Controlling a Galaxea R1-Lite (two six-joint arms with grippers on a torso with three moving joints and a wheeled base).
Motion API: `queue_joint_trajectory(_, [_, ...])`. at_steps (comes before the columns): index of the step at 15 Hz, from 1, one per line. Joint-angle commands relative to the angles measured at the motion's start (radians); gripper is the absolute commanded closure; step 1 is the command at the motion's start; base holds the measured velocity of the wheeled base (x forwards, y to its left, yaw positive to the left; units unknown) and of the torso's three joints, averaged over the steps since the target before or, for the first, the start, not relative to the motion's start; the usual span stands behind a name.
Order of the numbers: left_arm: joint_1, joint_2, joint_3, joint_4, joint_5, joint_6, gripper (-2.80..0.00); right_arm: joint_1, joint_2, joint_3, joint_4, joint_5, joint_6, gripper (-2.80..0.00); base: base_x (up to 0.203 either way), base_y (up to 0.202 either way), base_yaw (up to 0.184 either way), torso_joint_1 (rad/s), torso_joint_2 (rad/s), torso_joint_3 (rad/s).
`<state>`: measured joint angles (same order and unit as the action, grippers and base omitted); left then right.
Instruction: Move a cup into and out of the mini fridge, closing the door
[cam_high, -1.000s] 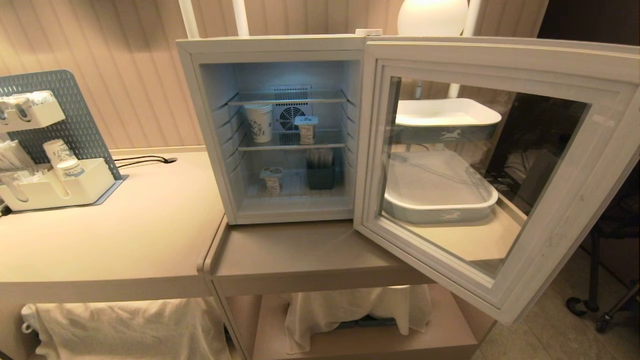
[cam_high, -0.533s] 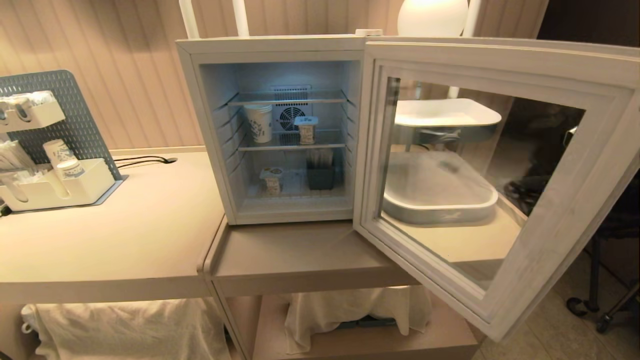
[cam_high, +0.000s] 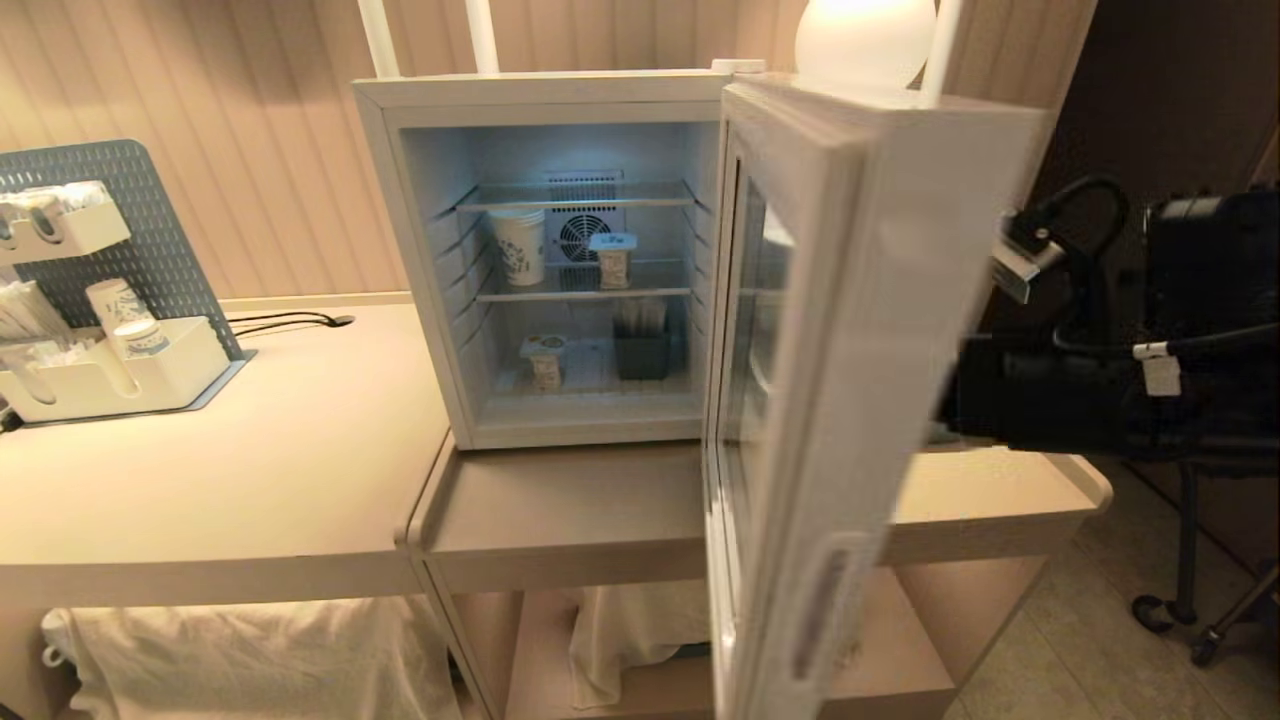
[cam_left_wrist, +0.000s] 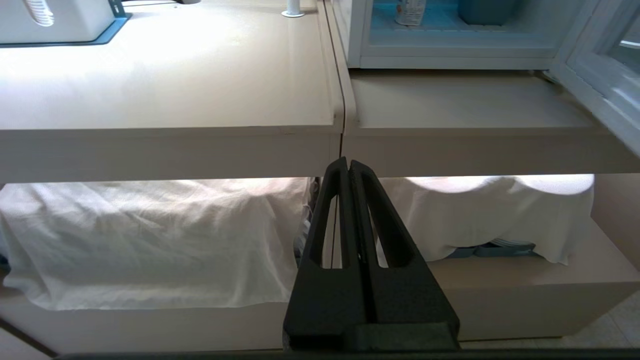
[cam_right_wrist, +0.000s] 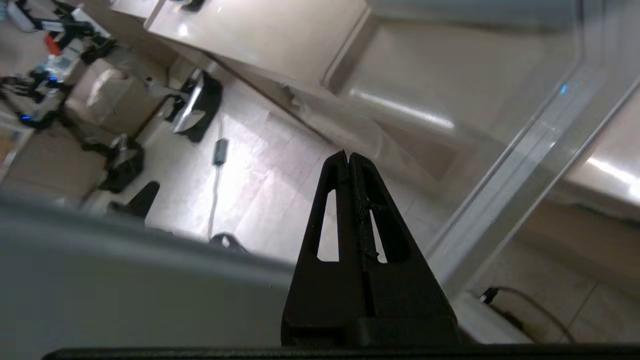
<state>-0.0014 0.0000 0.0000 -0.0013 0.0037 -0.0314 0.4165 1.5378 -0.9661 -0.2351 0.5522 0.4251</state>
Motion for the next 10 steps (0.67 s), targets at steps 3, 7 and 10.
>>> queue_joint_trajectory(3, [0.0, 0.002, 0.002, 0.0, 0.001, -0.004, 0.0, 0.125, 0.176, -0.224, -0.002, -0.33, 0.0, 0.0, 0.0, 0.0, 0.0, 0.0, 0.0, 0.0])
queue_joint_trajectory(7, [0.001, 0.002, 0.002, 0.0, 0.001, -0.005, 0.0, 0.156, 0.37, -0.401, 0.01, -0.501, -0.036, 0.0, 0.0, 0.0, 0.0, 0.0, 0.0, 0.0])
queue_joint_trajectory(10, [0.0, 0.002, 0.002, 0.0, 0.001, -0.005, 0.0, 0.167, 0.518, -0.52, 0.004, -0.593, -0.114, 0.0, 0.0, 0.0, 0.0, 0.0, 0.0, 0.0])
